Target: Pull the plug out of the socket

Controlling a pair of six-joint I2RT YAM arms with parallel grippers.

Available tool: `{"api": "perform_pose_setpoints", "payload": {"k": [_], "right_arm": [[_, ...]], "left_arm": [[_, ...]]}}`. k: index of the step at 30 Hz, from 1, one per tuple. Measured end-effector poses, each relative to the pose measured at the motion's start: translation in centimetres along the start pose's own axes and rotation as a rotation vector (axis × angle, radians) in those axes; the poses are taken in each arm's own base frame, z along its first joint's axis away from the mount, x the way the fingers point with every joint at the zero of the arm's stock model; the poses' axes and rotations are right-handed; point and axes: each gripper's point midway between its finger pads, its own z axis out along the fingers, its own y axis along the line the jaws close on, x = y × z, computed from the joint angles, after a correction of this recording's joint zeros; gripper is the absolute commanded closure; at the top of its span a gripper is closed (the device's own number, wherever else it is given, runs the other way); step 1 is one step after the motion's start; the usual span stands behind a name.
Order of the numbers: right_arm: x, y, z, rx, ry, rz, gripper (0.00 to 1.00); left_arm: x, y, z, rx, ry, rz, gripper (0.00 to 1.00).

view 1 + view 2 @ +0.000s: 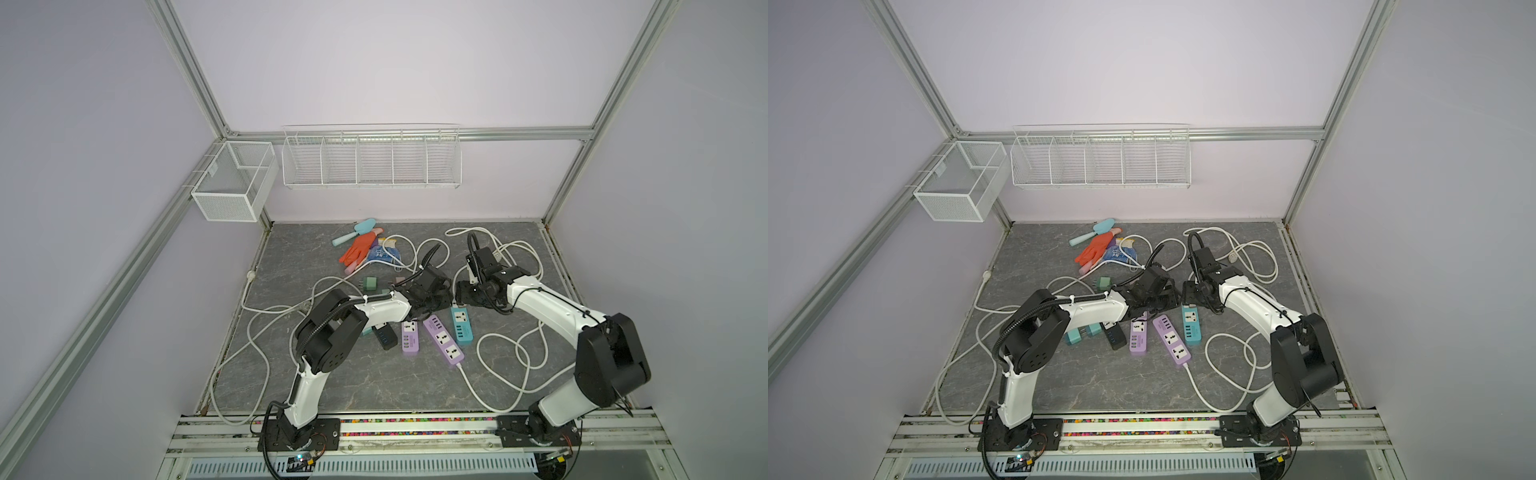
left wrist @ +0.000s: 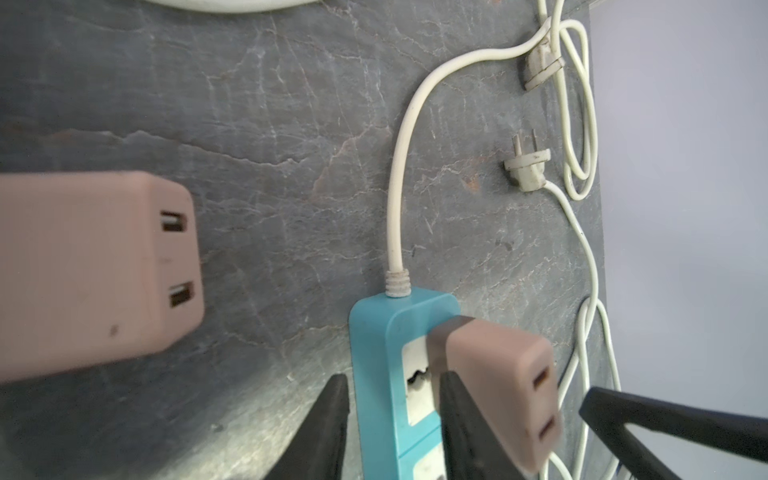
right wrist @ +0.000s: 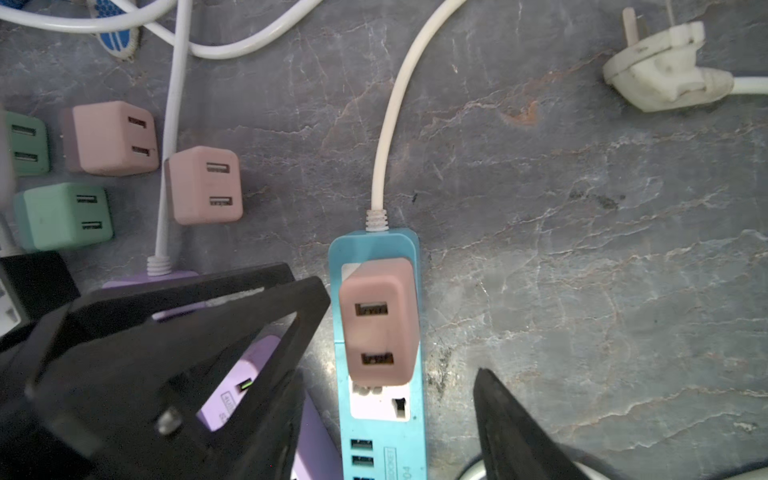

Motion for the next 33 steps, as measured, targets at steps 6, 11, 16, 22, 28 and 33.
{"api": "perform_pose_setpoints", "payload": {"k": [6,11,16,22,28,33], "right_arm": [[-0.3,-0.2,0.7,0.019,-0.008,0.000,0.39],[-0.1,-0.3,1.7,0.028,0.008,0.000,0.41],[0.2,-0.4,2.7,0.036,0.024,-0.001,0.43],[0.3,-0.4,3.5,0.041,0.034,-0.002,0.48],[0.2,-0.3,3.8,0.036,0.032,-0.001,0.54],[0.2,-0.2,4.1,0.035,0.035,-0.004,0.59]], "left_arm": [[0.7,0.7,0.6,-0.016,0.029,-0.002,0.63],[0.7,0.3,1.0,-0.009,0.039,-0.002,0.64],[0.8,0.3,1.4,-0.006,0.046,-0.002,0.64],[0.9,0.3,1.7,-0.005,0.050,-0.003,0.65],[0.9,0.4,1.8,-0.002,0.050,-0.003,0.66],[1.0,0.4,1.8,0.005,0.045,-0.003,0.66]]}}
